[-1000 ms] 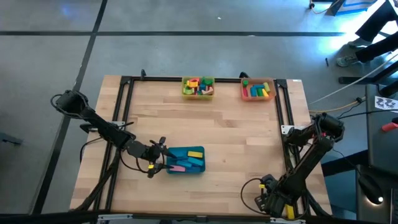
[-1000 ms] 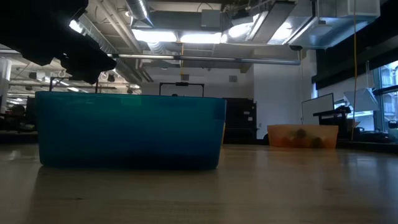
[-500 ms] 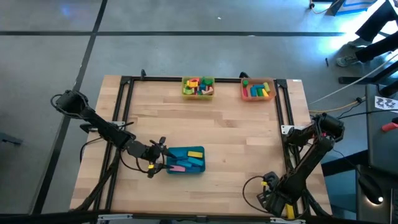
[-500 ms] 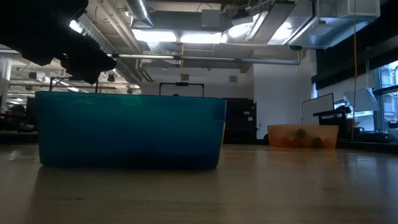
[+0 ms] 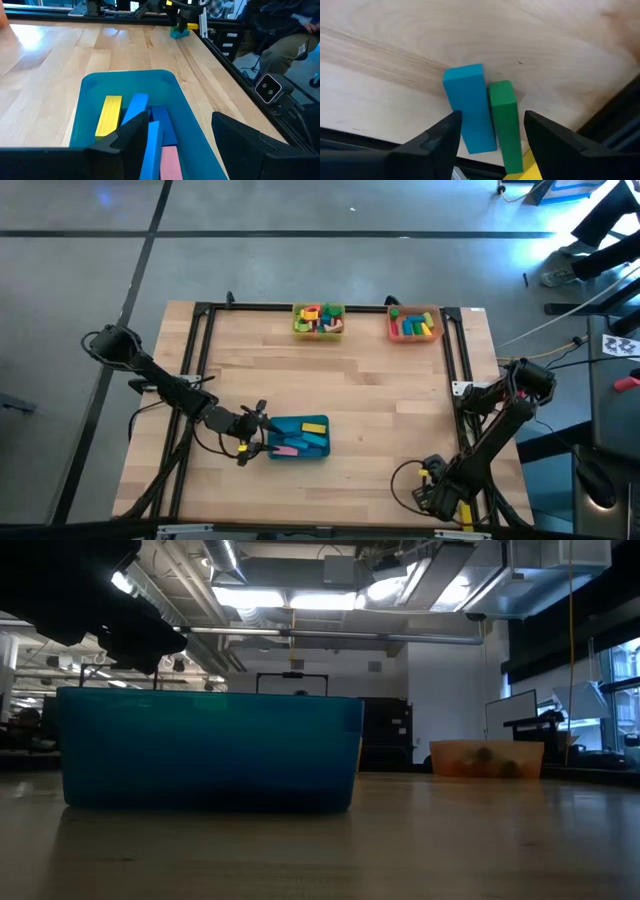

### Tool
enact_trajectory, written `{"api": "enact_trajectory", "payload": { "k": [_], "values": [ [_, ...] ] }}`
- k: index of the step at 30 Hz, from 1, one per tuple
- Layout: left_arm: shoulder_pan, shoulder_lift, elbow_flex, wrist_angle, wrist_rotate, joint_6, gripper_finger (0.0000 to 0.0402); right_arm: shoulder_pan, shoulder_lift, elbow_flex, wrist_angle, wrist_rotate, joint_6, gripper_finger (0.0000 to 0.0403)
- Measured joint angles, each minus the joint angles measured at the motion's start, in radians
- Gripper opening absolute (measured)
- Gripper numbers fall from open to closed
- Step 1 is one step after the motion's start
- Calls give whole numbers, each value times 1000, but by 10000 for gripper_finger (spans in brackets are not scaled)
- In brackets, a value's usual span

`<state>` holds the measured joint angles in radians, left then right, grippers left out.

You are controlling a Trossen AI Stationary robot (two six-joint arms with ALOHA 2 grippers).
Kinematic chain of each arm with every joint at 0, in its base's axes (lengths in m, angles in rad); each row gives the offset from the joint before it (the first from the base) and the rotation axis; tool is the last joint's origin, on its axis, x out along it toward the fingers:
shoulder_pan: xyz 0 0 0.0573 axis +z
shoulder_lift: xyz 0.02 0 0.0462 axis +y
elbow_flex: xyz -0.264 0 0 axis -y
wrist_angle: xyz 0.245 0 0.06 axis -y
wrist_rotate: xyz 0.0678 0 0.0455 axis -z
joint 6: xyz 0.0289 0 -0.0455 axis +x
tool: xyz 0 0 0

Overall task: Sort blocks by size
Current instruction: Put the green rectangular block into the blue bin

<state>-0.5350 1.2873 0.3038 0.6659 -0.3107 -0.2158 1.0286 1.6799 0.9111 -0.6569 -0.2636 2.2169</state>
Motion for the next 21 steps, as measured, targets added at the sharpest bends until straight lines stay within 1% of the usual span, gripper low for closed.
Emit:
{"api": "enact_trajectory", "payload": {
  "k": [3,9,11,21],
  "values": [
    [0,0,0,0,0,2,202,0,1,-1,3,13,-19,188],
    [0,0,0,0,0,8,202,1,4,-3,-9,6,-26,84],
    [0,0,0,0,0,8,202,-1,4,-2,-16,5,-27,55],
    [0,0,0,5,0,3,202,-2,6,11,-50,14,-62,52]
  ]
}}
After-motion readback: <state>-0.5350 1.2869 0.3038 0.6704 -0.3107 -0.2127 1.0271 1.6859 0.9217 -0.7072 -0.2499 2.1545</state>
